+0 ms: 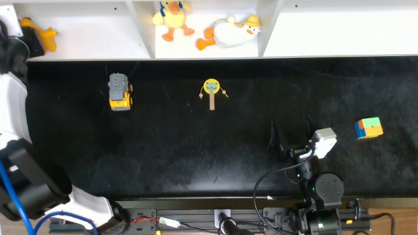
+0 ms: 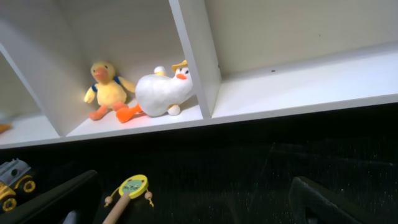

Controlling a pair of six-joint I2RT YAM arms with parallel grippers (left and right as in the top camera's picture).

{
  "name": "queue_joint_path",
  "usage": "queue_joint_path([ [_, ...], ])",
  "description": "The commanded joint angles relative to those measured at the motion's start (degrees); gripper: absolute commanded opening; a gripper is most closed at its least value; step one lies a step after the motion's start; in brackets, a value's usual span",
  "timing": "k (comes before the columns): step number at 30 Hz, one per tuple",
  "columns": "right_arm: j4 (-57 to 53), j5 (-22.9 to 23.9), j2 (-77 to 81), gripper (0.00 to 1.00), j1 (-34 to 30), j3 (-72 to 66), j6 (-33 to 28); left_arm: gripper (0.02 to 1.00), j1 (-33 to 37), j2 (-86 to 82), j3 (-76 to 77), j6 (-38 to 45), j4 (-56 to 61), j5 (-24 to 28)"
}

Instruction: Store Toys

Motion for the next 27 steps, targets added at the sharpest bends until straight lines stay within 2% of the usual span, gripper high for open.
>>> queue_joint_path([
  [1,0.2,0.7,-0.5,0.996,0.3,-0.8,0.2,0.224,-0.4,0.9,1.8,-2.1,-0.5,-1.1],
  [3,0.2,0.7,-0.5,0.998,0.3,-0.8,0.2,0.233,-0.4,0.9,1.8,-2.1,-0.5,-1.1],
  [6,0.2,0.7,-0.5,0.993,0.3,-0.8,0.2,0.375,-0.4,0.9,1.8,-2.1,-0.7,-1.1],
  [9,0.2,0.7,-0.5,0.996,0.3,-0.8,0.2,0.404,-0.4,0.9,1.8,-2.1,-0.7,-1.1],
  [11,0.2,0.7,-0.5,0.998,0.3,-0.8,0.2,0.544,-0.4,0.9,1.8,-2.1,-0.7,-1.1],
  [14,0.2,0.7,-0.5,0.993,0.3,-0.8,0.2,0.595,-0.4,0.9,1.8,-2.1,-0.7,-1.0],
  [15,0.2,0.7,-0.5,1.0,0.3,-0.8,0.2,0.66,-0.4,0.9,1.8,-2.1,-0.7,-1.0],
  [16,0.2,0.7,-0.5,0.998,0.3,-0.8,0.2,0.768,-0.4,0.9,1.8,-2.1,-0.7,-1.0],
  [18,0.2,0.7,-0.5,0.998,0.3,-0.8,0.2,0.886,-0.4,0.9,1.8,-2.1,-0.7,-1.0],
  [19,0.2,0.7,-0.5,0.996,0.3,-0.8,0.2,0.998,-0.4,0.9,1.8,-2.1,-0.7,-1.0],
  [27,0.2,0.7,-0.5,0.996,0.3,-0.8,0.2,0.998,-0.4,0.0,1.8,-2.1,-1.5,-1.1],
])
